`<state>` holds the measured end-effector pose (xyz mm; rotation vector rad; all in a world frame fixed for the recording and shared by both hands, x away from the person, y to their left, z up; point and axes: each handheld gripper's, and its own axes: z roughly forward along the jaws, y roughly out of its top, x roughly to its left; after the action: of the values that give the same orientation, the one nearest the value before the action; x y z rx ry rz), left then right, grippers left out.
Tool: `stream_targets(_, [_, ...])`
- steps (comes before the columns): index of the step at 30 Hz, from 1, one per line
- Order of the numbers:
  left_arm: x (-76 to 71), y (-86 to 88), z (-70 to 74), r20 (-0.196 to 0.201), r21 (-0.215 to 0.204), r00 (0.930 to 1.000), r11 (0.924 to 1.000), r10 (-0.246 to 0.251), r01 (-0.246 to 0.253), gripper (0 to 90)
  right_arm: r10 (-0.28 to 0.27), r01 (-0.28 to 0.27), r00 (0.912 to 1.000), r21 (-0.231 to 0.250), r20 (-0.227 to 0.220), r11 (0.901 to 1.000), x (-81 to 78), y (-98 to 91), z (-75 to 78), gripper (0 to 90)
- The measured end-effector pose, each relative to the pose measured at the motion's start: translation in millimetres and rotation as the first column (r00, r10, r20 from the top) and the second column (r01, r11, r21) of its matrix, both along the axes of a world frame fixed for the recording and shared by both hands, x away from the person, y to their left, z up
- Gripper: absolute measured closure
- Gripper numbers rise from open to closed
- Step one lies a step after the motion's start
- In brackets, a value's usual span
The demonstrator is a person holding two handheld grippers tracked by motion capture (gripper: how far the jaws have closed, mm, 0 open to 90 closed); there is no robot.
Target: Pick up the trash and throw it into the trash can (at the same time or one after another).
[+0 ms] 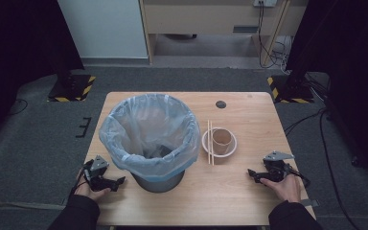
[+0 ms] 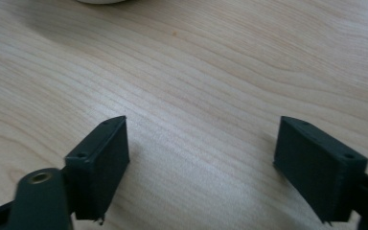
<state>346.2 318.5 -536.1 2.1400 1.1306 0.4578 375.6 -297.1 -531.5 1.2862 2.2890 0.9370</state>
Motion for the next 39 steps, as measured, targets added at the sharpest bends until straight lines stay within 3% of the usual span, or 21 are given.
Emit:
stream_targets(4, [-0.1,-0.3,0.0,0.0,0.002,1.0,1.0,0.002,-0.002,0.0,-0.031,0.031,0.9995,0.018,-0.012,0.9994,-4.1,-3.7,4.1,24.3])
stream_targets(11, [-0.3,-0.6,0.0,0.0,0.002,1.0,1.0,0.004,-0.004,0.0,-0.09,0.087,0.9954,0.073,0.034,0.9935,-10.4,-11.3,17.6,28.0])
stream_targets(23, [-3.0,-2.8,0.0,0.0,0.0,1.0,1.0,0.006,-0.006,0.0,-0.189,0.169,0.9759,0.171,0.11,0.9708,-18.4,-17.4,39.9,29.7])
stream_targets(30, [-3.5,-3.4,-0.1,0.001,0.001,1.0,1.0,0.006,-0.006,0.0,-0.202,0.169,0.9674,0.203,0.153,0.9645,-20.7,-12.7,56.3,32.0])
stream_targets(39, [-3.8,-4.8,0.0,0.001,0.002,1.0,0.9999,0.01,-0.01,0.0,-0.227,0.166,0.9507,0.269,0.212,0.9487,-17.6,-4.3,79.4,31.6])
